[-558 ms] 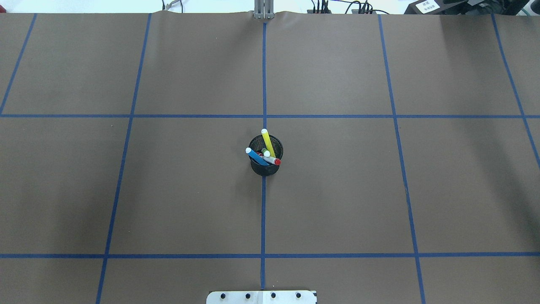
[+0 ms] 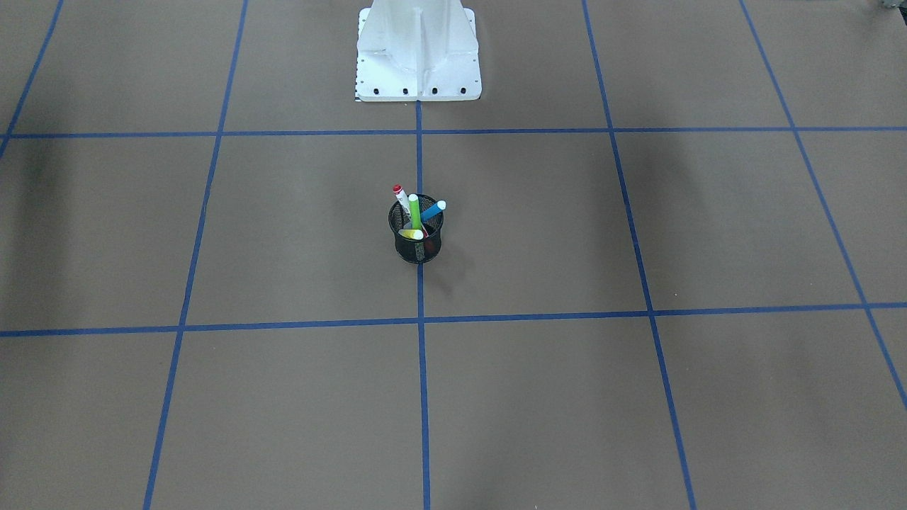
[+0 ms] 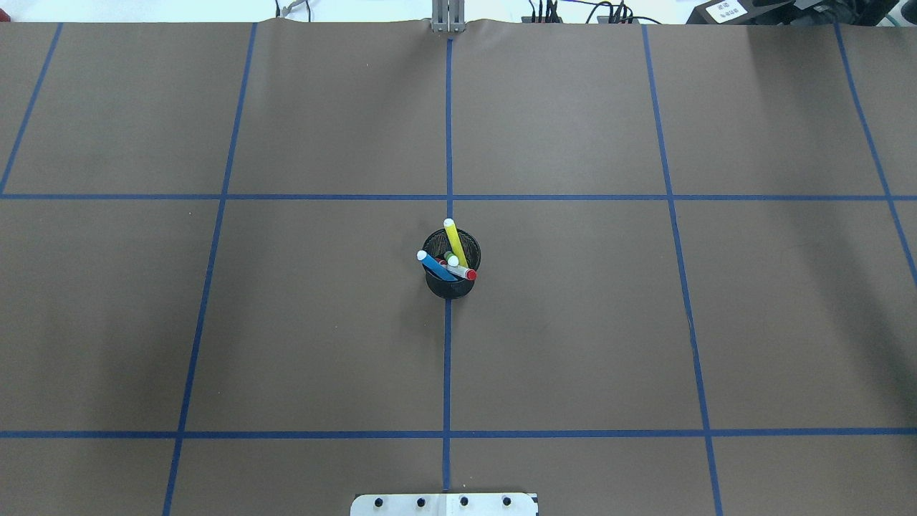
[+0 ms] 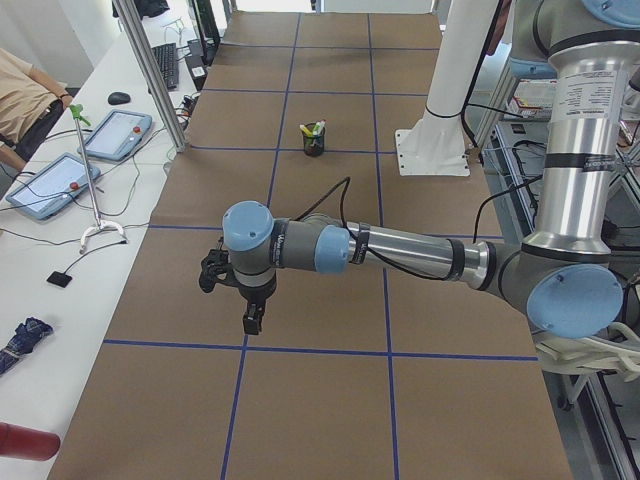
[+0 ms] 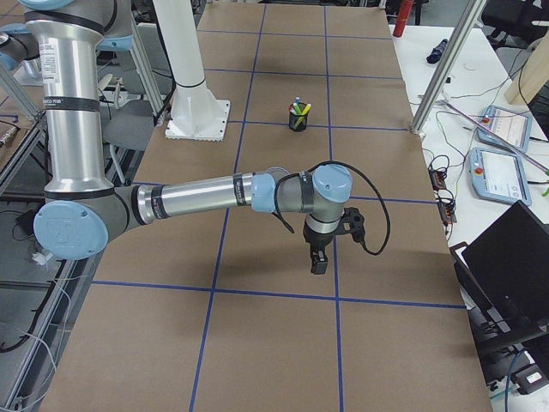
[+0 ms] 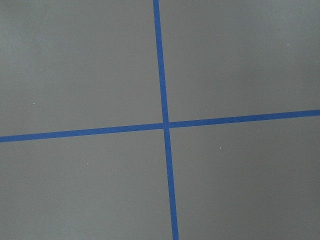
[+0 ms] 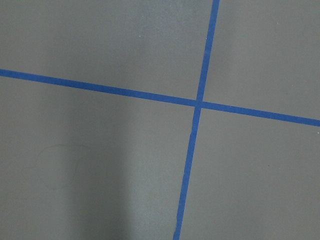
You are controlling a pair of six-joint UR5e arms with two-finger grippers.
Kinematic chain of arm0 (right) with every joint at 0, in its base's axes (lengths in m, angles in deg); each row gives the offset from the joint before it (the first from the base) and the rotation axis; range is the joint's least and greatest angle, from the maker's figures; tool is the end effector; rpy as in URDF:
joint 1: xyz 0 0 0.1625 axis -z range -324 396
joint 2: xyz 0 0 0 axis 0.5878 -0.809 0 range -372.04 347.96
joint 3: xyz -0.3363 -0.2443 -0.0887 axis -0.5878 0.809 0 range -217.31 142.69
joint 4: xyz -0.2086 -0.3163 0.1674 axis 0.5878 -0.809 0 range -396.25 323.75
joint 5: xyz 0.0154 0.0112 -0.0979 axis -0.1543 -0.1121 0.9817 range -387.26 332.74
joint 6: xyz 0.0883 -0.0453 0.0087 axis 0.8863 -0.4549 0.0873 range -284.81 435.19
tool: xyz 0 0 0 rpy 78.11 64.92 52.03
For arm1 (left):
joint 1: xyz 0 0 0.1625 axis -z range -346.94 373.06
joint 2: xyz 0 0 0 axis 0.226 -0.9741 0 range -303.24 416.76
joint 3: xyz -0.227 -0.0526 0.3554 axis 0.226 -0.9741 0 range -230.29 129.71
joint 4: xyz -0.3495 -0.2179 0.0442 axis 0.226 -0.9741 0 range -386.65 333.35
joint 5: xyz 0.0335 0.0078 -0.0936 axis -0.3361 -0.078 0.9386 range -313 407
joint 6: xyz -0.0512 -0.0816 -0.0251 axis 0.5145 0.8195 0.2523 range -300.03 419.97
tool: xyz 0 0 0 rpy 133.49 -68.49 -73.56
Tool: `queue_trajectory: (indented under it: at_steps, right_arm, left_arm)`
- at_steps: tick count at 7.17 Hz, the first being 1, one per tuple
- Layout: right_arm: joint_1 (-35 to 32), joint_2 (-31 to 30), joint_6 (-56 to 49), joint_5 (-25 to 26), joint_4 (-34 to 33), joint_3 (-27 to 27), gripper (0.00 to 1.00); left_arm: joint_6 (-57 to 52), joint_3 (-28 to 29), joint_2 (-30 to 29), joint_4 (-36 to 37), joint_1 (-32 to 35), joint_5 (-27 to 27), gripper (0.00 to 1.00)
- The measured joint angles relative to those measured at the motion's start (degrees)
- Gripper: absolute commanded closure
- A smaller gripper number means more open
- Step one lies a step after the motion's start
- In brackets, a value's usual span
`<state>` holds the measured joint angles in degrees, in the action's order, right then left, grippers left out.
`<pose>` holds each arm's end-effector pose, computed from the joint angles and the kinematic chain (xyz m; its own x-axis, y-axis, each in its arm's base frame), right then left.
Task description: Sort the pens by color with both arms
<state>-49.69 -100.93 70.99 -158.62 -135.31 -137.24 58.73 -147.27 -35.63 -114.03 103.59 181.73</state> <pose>0.0300 -0.4992 0.5836 0.7392 -0.1521 0.6561 0.1295 0.9881 0.0832 -0.0678 -0.5113 0.5817 0.7112 0.0976 -0.6962 -0.0064 0.9912 0.1325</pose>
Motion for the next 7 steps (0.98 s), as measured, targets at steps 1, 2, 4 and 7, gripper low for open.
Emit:
queue_trajectory:
  at_steps: [1, 2, 4, 7]
  right_arm:
    - [0.0, 0.1, 0.0, 0.0, 0.0, -0.1, 0.0]
    - [0.1, 0.4, 0.1, 0.0, 0.0, -0.2, 0.0]
    - [0.1, 1.3, 0.1, -0.4, 0.0, -0.1, 0.0]
    - [0.5, 3.1, 0.1, -0.7, 0.0, -0.1, 0.0]
  left_arm:
    - [0.0, -0.5, -0.6, -0.7, -0.1, 0.0, 0.0]
    - [0.0, -0.8, -1.5, -3.0, -0.1, 0.0, 0.01]
    - [0.0, -0.9, -2.4, -6.7, -0.4, 1.0, 0.0]
    - [1.2, -2.3, -4.3, -9.4, -1.8, 5.5, 0.0]
